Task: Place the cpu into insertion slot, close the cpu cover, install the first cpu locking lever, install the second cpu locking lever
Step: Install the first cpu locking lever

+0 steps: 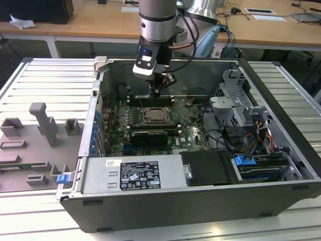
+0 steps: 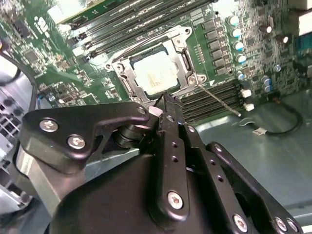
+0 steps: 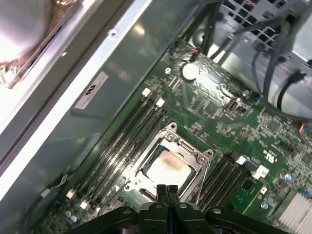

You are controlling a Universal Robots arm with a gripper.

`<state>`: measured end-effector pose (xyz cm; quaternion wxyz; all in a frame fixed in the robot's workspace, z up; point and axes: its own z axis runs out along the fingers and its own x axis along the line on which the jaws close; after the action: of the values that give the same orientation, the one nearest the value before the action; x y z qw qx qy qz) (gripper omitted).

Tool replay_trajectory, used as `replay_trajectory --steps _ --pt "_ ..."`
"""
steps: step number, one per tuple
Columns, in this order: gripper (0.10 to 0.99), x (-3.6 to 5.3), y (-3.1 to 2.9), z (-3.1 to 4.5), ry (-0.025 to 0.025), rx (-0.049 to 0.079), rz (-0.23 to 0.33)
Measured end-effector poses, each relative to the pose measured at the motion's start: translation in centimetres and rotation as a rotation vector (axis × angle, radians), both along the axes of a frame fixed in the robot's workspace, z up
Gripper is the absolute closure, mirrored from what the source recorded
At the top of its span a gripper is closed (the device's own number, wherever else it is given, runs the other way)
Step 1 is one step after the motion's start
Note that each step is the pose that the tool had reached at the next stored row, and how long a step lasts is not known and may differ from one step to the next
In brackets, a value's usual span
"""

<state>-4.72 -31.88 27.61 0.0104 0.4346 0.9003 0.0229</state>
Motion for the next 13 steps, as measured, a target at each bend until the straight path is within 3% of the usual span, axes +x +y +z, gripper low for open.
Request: replay_trajectory --steps 6,13 --pt "0.980 -0.01 0.00 0.00 -0.0001 -0.001 0.141" --pt "0.980 -0.02 0.00 0.00 -0.0001 -0.002 0.258"
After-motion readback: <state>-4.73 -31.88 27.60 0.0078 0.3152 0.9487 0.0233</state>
